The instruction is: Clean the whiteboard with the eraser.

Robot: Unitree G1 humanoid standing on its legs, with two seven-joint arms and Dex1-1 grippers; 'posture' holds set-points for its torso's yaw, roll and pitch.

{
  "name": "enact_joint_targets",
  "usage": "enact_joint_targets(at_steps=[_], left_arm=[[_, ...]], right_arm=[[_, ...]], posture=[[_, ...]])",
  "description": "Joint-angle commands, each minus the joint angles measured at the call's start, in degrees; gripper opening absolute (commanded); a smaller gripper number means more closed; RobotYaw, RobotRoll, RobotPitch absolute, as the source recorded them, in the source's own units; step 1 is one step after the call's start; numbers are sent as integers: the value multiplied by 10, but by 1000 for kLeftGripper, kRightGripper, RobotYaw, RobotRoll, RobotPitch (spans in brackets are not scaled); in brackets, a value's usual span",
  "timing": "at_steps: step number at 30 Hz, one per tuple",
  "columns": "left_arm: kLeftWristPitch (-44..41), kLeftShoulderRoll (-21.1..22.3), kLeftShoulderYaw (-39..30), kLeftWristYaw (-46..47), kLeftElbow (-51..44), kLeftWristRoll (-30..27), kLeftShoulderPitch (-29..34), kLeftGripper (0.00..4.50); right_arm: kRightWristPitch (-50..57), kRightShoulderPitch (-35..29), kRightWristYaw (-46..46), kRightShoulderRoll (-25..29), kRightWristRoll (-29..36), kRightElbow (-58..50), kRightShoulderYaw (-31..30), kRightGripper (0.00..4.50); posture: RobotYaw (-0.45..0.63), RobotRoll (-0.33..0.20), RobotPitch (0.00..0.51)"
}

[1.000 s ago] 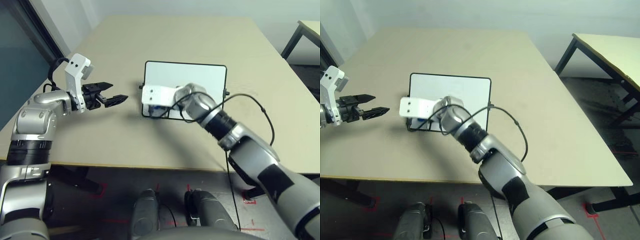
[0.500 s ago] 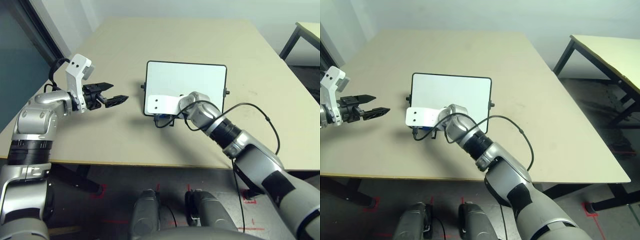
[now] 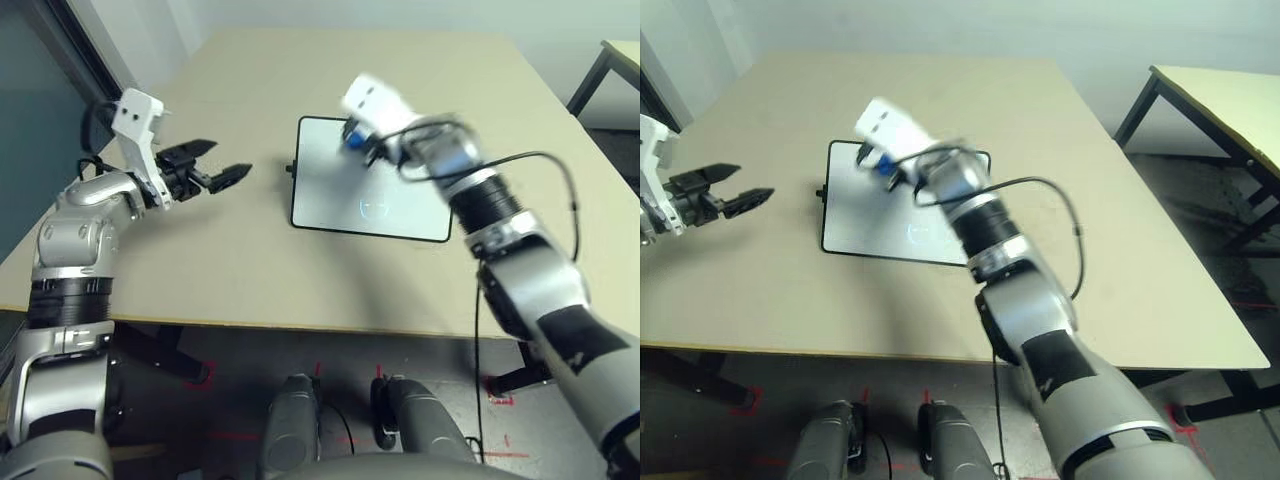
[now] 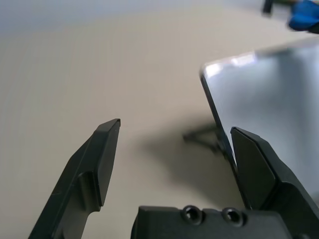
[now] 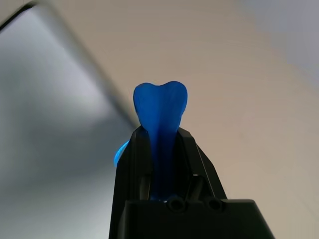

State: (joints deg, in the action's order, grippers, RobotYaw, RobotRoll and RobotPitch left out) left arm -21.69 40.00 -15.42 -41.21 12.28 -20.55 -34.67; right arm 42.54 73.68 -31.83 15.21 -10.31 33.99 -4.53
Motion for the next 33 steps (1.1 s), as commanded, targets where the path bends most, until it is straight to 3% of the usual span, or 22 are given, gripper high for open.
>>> enact_joint_targets(at_steps=[1,5,8,17,25,33], left_arm=[[47,-22,-25,38,12,3,5,4500],[139,-56,-67,112,84,13,-3,4500],[199,-62,-75,138,161,23,-16,4500],[276,-78,-44,120,341,49,-61,4500],[289,-93,-27,112,391,56,-85,4500],[312,-124,-37,144,400,52,-91,4500]], right_arm=[[27,10,57,29,28,-16,66,566],[28,-43,163,120,45,19,177,566],[40,-121,182,139,55,25,191,566],[167,-301,207,79,117,-102,223,565],[229,-343,208,64,139,-189,209,564],[63,-337,206,90,155,-138,245,3192]], posture=[[-2,0,89],[-24,0,81],[-40,0,75],[-76,0,89],[-96,0,102],[-112,0,99]])
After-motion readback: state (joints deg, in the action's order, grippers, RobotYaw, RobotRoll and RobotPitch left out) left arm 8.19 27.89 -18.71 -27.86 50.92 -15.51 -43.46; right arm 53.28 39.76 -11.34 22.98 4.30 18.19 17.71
